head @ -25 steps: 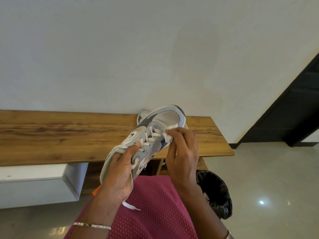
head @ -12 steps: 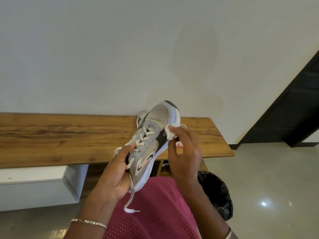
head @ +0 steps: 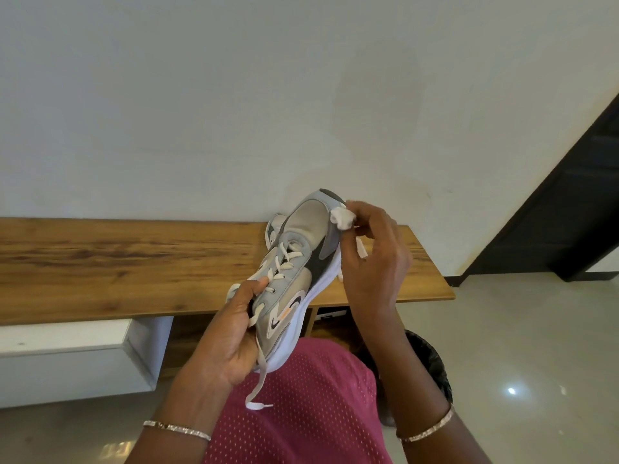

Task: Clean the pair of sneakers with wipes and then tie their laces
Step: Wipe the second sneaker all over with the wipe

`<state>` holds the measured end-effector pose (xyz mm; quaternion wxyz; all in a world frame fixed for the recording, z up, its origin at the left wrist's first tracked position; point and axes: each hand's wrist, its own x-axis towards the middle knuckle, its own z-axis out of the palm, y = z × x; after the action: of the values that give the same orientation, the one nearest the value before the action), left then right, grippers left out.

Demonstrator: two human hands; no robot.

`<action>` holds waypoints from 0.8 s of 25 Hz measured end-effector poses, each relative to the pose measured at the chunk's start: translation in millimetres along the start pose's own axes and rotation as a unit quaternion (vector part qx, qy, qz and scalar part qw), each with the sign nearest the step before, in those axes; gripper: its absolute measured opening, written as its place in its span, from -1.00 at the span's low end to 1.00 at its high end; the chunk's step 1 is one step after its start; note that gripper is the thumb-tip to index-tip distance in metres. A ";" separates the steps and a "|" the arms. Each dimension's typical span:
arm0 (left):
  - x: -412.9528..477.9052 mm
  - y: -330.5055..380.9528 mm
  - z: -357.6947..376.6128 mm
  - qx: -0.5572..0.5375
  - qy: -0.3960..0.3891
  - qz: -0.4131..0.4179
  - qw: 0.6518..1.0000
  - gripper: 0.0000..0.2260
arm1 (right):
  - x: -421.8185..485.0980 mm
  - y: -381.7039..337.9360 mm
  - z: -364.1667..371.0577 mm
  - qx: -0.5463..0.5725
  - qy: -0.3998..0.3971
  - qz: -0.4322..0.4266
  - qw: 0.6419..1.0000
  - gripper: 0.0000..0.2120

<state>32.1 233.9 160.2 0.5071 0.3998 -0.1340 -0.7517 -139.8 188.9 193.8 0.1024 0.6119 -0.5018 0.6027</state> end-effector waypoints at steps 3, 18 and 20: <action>0.6 0.4 -1.3 0.002 0.007 -0.003 1.000 -0.66 | -27.5 2.5 0.5 -0.010 -0.008 -0.002 1.000 -0.84; 0.5 -7.1 4.8 0.015 -0.012 0.041 0.999 -0.76 | 7.3 6.5 -12.9 -0.001 -0.005 0.025 1.000 -0.79; 1.1 -6.0 4.8 0.017 -0.007 0.048 0.999 -0.78 | -10.1 9.0 -13.7 -0.011 -0.014 0.020 1.000 -0.78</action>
<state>24.4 234.6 159.0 0.5350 0.3964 -0.1690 -0.7267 -152.8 199.6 184.4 0.0901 0.6093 -0.5216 0.5904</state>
